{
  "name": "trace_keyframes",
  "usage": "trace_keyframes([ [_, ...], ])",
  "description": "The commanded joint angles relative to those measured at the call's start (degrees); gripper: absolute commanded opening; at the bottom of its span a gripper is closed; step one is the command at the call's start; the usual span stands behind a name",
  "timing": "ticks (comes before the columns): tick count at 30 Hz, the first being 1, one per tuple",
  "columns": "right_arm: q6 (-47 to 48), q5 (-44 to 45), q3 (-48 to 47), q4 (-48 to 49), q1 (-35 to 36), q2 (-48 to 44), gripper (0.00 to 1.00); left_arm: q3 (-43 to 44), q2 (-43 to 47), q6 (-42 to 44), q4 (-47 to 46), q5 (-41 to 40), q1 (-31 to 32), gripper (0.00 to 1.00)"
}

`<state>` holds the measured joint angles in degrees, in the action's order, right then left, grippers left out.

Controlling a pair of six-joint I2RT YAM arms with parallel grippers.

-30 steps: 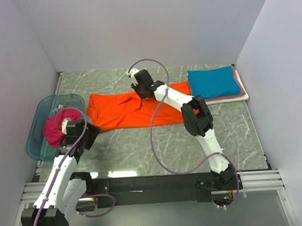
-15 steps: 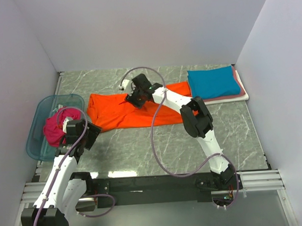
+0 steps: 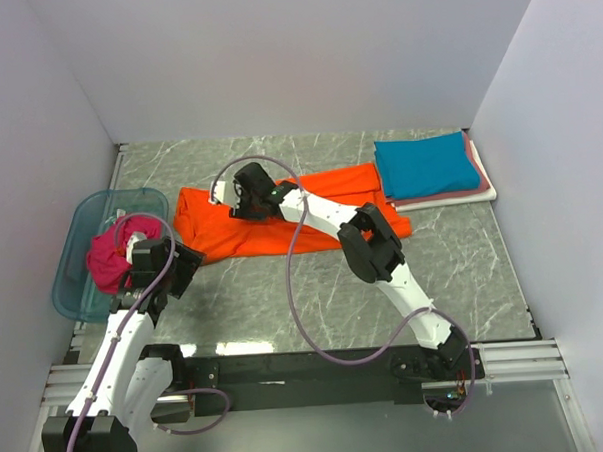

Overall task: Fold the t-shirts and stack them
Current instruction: Fold the tshirt

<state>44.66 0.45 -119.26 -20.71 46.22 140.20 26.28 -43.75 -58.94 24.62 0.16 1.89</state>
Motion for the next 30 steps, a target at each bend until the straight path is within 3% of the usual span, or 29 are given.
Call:
trace_keyframes([
  [1,2.6,4.6,-3.4,2.9,0.4,1.8,0.60,-0.1,0.2,1.7,-1.9,0.5,-0.2,0.77],
  [30,-3.1,17.2,-9.7,14.1,0.5,9.6,0.57,-0.2,0.3,1.6,-1.8,1.0,-0.2,0.77],
])
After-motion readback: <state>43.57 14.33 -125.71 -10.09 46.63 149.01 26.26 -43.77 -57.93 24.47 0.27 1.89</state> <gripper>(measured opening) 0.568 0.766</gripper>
